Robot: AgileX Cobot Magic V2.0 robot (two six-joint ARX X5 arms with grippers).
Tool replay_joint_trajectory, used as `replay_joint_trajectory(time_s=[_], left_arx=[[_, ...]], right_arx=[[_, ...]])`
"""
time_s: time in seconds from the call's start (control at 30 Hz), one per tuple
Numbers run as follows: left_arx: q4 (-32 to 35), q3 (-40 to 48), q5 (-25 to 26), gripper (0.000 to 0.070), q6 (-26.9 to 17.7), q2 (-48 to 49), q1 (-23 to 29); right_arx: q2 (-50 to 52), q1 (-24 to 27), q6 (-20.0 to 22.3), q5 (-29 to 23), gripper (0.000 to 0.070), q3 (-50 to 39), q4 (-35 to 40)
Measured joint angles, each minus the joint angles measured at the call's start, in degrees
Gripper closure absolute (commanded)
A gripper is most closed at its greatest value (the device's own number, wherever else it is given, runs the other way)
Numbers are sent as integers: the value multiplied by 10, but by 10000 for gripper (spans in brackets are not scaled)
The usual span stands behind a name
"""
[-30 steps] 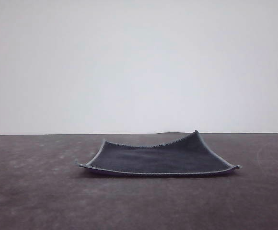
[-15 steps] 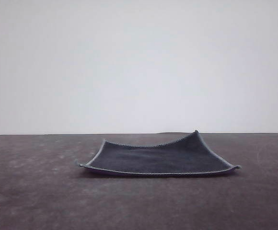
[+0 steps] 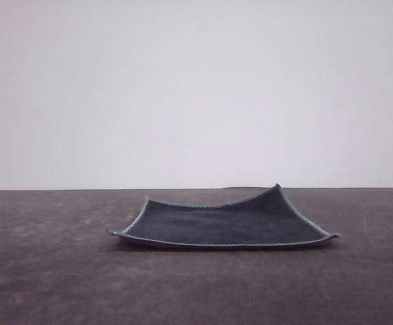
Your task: Fold clothes
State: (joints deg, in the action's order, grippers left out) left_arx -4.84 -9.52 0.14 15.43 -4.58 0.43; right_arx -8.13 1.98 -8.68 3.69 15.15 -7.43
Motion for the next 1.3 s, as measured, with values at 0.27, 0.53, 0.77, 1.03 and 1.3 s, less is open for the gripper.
replay_joint_trajectory(time_s=[0.27,0.53,0.77,1.03,1.3], left_arx=[[-10,-139,21,689,19,-173,0],[-7,-314,124,689,2,-448,-1],[-12,-429,246,689,-9,-645,-1],[-26,-463,385,689,-10,-764,-6],[-53,-463,401,681,-14,-786,-20]], right_arx=[[-214,0,-8,44,694,184,-50],[-440,0,-8,167,694,294,-55],[-590,0,-8,223,694,315,-35],[-682,0,-7,269,694,315,-35],[-688,0,-5,291,668,315,-34]])
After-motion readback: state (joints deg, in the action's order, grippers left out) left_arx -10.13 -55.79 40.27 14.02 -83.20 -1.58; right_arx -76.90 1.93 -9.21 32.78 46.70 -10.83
